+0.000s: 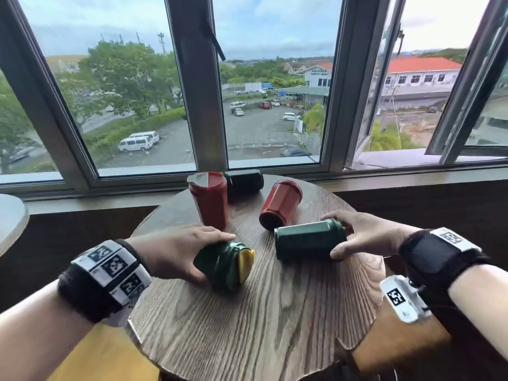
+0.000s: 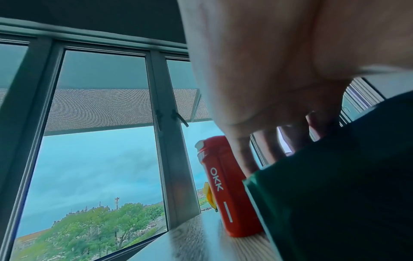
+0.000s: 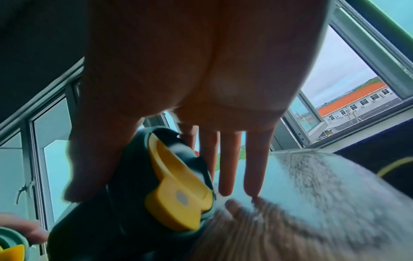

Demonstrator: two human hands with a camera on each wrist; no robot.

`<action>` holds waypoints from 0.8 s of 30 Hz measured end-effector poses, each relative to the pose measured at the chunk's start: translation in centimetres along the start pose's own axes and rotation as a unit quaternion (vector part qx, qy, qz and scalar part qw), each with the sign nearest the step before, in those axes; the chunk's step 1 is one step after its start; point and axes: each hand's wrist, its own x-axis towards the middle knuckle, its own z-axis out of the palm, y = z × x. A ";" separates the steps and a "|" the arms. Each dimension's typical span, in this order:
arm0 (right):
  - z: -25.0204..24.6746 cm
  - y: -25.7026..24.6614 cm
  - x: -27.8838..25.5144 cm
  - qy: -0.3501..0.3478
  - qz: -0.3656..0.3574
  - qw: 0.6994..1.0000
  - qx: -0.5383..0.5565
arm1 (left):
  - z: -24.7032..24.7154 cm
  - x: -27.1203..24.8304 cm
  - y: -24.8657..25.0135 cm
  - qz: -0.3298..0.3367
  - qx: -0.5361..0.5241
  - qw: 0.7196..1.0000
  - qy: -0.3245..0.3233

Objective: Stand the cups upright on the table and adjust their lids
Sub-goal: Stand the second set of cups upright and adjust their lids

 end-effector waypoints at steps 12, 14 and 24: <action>-0.5 -12.0 0.3 0.058 -0.127 0.969 -0.202 | 0.0 0.8 -0.3 -0.014 -0.012 1.000 0.008; 0.2 -13.1 0.9 0.062 -0.134 0.960 -0.237 | 0.0 0.8 -0.3 -0.018 -0.010 1.000 0.013; 1.1 -14.3 2.8 0.043 -0.125 0.957 -0.258 | -0.7 -1.4 -1.0 0.002 -0.094 0.991 0.090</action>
